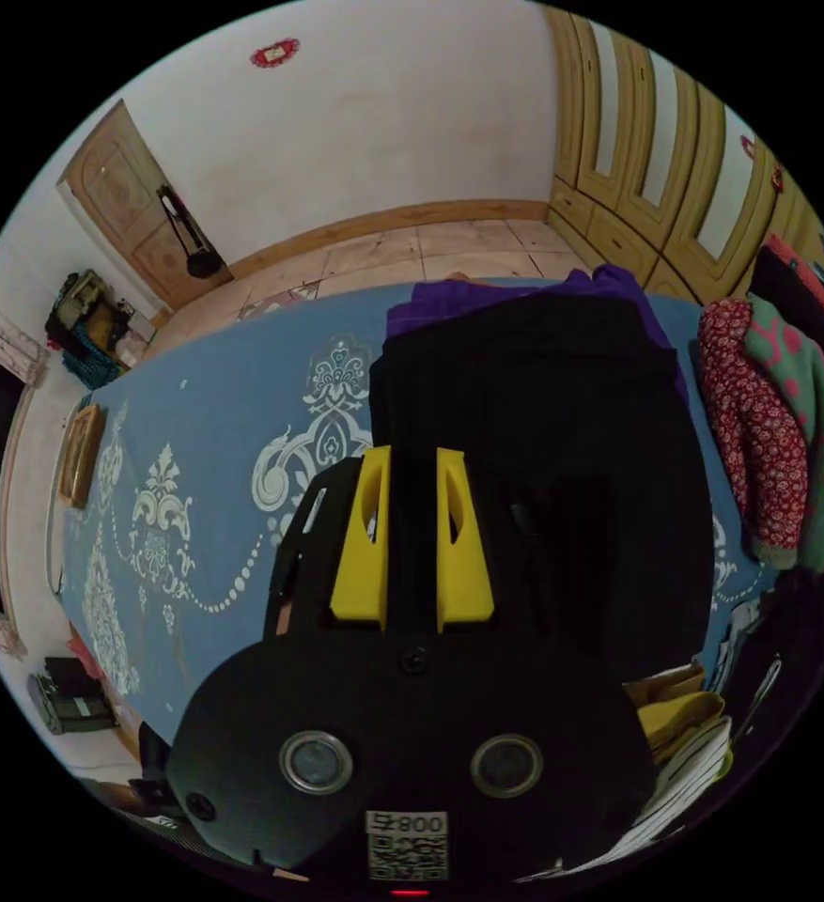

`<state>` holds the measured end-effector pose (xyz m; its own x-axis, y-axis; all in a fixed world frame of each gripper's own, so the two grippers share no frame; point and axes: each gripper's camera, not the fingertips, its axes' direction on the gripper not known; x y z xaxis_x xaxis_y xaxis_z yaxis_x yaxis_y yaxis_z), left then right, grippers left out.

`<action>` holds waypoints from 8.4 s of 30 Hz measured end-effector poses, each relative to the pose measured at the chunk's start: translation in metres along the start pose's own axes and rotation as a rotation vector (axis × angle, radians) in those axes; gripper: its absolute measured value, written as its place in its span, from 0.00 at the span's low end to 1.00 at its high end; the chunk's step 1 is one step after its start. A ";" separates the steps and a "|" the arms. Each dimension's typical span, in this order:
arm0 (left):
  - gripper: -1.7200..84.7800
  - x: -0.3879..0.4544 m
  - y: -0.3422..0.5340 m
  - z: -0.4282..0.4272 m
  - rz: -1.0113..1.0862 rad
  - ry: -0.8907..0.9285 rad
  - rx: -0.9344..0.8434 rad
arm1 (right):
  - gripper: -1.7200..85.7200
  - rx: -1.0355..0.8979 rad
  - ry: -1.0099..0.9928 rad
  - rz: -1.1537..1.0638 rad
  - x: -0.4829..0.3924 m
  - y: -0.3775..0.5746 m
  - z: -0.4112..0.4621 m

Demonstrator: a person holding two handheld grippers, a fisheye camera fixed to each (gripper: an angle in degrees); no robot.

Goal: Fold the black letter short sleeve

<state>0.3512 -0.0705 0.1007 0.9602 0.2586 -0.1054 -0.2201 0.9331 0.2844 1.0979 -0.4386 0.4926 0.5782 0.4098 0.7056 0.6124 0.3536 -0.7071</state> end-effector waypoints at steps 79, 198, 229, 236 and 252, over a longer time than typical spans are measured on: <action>0.04 -0.278 0.386 -0.348 -0.805 1.133 0.386 | 0.02 0.346 -0.944 -0.041 -0.147 0.866 -0.353; 0.05 -0.575 0.825 -0.511 -1.052 0.609 0.492 | 0.02 -0.537 -0.244 -0.087 -0.182 0.442 0.120; 0.05 -0.724 0.697 -0.527 -1.093 0.352 0.308 | 0.06 -0.327 0.103 -0.550 -0.394 0.286 0.196; 0.04 -0.728 0.698 -0.564 -1.047 0.321 0.421 | 0.03 -0.233 0.174 -0.433 -0.360 0.258 0.150; 0.05 -0.703 0.681 -0.619 -0.944 0.071 0.434 | 0.02 -0.153 0.049 -0.298 -0.361 0.232 0.124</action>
<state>-0.5801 0.5379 -0.2211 0.6942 -0.5028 -0.5151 0.7098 0.5972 0.3736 0.9638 -0.4001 0.0680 0.3845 0.2651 0.8842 0.8302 0.3196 -0.4568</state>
